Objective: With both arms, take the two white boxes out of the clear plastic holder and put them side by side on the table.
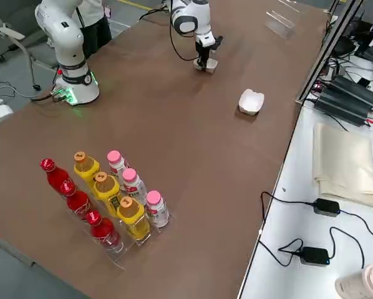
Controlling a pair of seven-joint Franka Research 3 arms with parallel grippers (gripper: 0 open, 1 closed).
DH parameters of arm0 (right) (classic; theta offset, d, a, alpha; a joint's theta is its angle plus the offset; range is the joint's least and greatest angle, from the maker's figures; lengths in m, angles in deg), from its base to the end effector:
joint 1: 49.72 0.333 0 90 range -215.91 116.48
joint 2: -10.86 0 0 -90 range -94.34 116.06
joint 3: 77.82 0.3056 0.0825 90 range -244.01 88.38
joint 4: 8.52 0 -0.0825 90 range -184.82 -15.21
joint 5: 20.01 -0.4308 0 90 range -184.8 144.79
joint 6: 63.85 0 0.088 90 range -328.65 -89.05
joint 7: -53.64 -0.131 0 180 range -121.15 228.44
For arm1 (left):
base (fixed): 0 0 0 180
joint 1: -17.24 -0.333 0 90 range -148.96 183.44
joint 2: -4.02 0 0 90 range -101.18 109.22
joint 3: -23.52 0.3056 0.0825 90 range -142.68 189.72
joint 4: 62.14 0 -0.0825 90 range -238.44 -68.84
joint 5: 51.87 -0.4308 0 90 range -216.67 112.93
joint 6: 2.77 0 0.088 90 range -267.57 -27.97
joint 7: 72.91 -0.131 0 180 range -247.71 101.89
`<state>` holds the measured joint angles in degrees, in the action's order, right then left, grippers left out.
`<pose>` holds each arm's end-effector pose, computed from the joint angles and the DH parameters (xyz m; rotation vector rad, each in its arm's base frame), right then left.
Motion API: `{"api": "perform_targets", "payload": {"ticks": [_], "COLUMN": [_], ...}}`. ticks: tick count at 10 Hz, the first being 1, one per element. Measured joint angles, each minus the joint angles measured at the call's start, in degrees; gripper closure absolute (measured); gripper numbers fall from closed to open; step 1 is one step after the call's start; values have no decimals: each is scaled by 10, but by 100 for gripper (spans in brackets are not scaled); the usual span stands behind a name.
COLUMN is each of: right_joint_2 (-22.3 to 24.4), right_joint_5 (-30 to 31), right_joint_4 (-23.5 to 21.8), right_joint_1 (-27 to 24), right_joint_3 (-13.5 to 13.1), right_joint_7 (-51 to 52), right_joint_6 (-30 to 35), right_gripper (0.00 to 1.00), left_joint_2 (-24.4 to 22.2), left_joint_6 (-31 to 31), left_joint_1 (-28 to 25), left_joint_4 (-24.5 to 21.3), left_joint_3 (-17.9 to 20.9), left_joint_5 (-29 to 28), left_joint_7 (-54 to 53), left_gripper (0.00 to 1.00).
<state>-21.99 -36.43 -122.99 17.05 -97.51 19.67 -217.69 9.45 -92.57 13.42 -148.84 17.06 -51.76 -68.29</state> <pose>0.4479 0.4657 0.1283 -3.0530 -0.0703 -0.2229 0.6265 -0.0264 0.5617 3.1305 0.0546 -0.0638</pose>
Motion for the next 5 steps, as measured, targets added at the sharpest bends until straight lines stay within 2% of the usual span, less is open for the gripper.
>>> {"api": "perform_targets", "payload": {"ticks": [1, 4, 5], "right_joint_2": [0, 2, 9], "right_joint_5": [0, 0, -1], "right_joint_4": [1, 2, 5], "right_joint_1": [0, -4, -12], "right_joint_3": [0, -8, -12], "right_joint_7": [-7, -15, -19], "right_joint_6": [0, 9, 37], "right_gripper": [98, 98, 98], "left_joint_2": [0, 0, 0], "left_joint_6": [0, 0, 0], "left_joint_1": [-1, -2, -3], "left_joint_4": [0, 0, 0], "left_joint_3": [0, 0, 0], "left_joint_5": [0, 0, 0], "left_joint_7": [0, 0, -3], "left_gripper": [0, 0, 0]}}
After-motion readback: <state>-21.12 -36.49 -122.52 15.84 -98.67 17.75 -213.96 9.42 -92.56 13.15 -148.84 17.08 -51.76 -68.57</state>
